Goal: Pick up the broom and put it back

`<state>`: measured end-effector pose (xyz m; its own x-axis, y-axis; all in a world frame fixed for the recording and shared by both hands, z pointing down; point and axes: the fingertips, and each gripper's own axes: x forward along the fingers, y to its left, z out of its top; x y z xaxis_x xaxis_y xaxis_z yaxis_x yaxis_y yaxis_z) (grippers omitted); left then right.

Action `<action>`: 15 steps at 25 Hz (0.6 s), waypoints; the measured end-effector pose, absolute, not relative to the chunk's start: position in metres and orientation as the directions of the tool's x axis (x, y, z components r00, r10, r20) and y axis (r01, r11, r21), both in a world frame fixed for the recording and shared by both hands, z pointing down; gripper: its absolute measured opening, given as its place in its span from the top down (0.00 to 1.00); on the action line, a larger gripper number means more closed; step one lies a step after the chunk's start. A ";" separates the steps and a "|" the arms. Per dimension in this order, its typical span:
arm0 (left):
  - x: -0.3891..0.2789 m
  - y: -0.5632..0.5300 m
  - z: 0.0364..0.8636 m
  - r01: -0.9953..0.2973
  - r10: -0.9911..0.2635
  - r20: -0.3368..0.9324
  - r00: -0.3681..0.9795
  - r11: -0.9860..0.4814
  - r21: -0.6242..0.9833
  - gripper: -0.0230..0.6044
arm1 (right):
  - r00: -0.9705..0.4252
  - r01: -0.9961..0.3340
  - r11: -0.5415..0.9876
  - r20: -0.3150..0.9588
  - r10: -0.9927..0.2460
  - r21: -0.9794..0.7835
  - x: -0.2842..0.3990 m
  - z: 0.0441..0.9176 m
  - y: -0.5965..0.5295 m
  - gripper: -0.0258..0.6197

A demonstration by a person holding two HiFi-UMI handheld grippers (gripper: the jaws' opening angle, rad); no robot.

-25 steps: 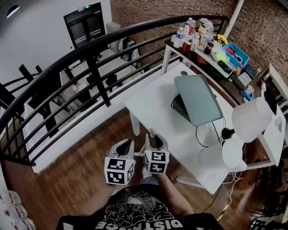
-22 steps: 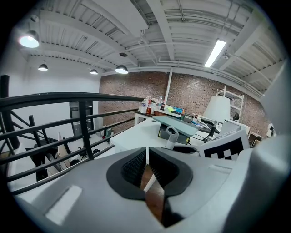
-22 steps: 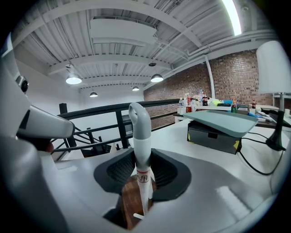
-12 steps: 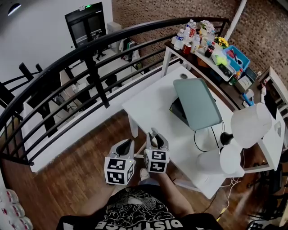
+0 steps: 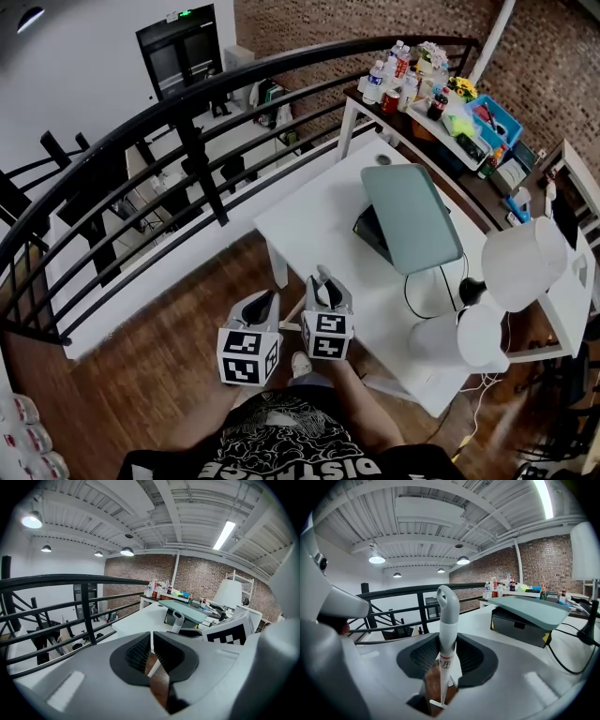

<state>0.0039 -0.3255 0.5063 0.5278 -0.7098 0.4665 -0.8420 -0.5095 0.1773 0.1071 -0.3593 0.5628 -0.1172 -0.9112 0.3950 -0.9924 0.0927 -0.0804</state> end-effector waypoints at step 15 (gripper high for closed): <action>-0.003 -0.326 0.504 -0.843 -0.713 0.463 0.526 -0.508 0.176 0.93 | -0.118 -0.993 0.100 0.395 -0.911 -0.066 0.103 0.564 -0.364 0.80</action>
